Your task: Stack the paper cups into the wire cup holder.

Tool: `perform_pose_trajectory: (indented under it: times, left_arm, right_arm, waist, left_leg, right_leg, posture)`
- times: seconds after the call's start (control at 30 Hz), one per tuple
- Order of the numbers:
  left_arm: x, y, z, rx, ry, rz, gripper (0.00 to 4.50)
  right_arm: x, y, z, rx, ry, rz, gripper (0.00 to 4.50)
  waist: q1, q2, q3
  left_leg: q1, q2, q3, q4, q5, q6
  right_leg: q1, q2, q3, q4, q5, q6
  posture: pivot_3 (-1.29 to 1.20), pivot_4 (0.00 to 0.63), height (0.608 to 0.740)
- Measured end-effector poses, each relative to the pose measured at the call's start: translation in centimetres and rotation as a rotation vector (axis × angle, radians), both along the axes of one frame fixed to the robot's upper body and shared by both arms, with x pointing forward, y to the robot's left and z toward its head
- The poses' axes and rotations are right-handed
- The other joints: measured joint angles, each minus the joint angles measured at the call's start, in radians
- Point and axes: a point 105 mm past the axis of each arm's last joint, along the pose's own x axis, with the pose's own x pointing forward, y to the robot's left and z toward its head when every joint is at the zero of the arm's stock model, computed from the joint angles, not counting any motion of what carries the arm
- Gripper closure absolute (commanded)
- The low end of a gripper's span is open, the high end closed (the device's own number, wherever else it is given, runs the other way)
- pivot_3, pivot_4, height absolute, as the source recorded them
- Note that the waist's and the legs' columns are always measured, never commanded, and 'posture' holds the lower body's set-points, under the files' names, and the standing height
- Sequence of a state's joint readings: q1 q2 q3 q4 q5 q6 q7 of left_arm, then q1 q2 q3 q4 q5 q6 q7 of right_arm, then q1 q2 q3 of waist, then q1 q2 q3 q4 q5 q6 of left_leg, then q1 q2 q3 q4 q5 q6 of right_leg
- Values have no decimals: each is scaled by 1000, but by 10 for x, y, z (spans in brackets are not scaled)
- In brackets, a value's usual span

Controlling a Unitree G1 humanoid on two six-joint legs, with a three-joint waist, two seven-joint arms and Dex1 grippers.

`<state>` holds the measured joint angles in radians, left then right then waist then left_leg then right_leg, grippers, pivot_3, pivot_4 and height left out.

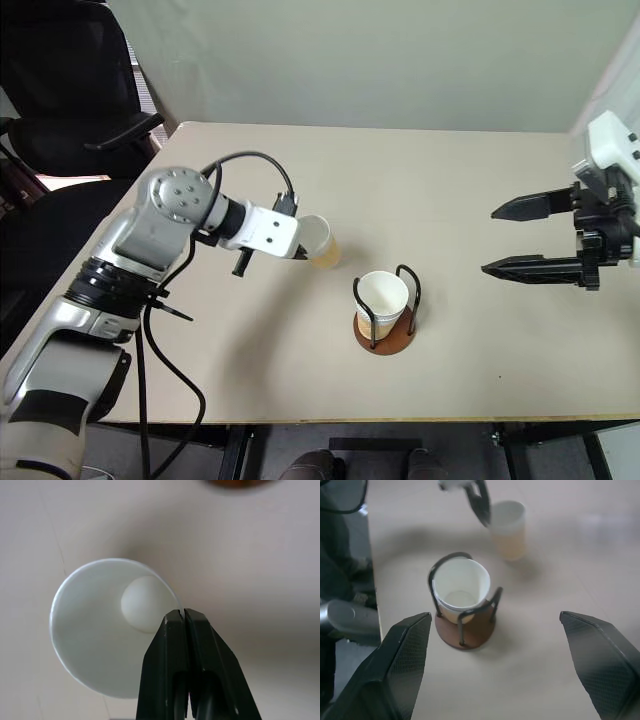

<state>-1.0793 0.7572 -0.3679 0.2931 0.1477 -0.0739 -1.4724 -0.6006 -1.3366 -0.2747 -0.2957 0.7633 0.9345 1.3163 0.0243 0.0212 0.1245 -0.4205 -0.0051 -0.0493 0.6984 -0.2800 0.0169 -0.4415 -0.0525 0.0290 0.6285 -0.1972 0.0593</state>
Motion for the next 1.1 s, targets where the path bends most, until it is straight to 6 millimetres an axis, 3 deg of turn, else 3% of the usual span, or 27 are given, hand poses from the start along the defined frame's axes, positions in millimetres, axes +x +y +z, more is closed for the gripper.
perform_pose_trajectory:
  times: [0.13, 0.23, 0.6, 0.93, 1.1]
  left_arm:
    - [-15, -12, 31, -44, 17, -84, 4452]
    - [-18, -21, 42, -58, -3, -126, 4452]
    - [-39, -57, 73, -43, 3, -320, 4452]
    - [-60, -80, 79, -102, 171, -427, 4452]
    - [-61, -78, 66, -76, 250, -417, 4452]
  right_arm:
    - [-4, -14, -13, 5, 54, -42, 231]
    - [-10, -19, -19, -5, 56, -63, 231]
    - [-39, -10, -12, -10, -28, -98, 231]
    - [-41, -11, -14, -20, -52, -147, 231]
    - [-41, -13, -13, -20, -63, -161, 231]
  waist:
    - [2, 0, 0]
    - [2, 0, 0]
    - [1, 0, 0]
    - [1, 0, 0]
    - [1, 0, 0]
  left_leg:
    - [0, 0, 1, 0, 0, 1]
    - [1, 0, 1, 0, -1, 1]
    - [1, 0, 1, 1, -2, 3]
    - [1, 0, 2, 0, -2, 3]
    - [1, 0, 2, 1, -2, 2]
  right_leg:
    - [0, 0, 0, 0, 0, 0]
    - [0, 0, 0, 1, 0, 0]
    - [1, 0, 1, 0, 0, 0]
    - [1, 0, 1, -1, 0, 1]
    - [1, 0, 1, -1, 1, 1]
  posture:
    - [0, 150, 740]
    - [0, 150, 740]
    - [0, 150, 740]
    - [0, 150, 740]
    - [0, 150, 740]
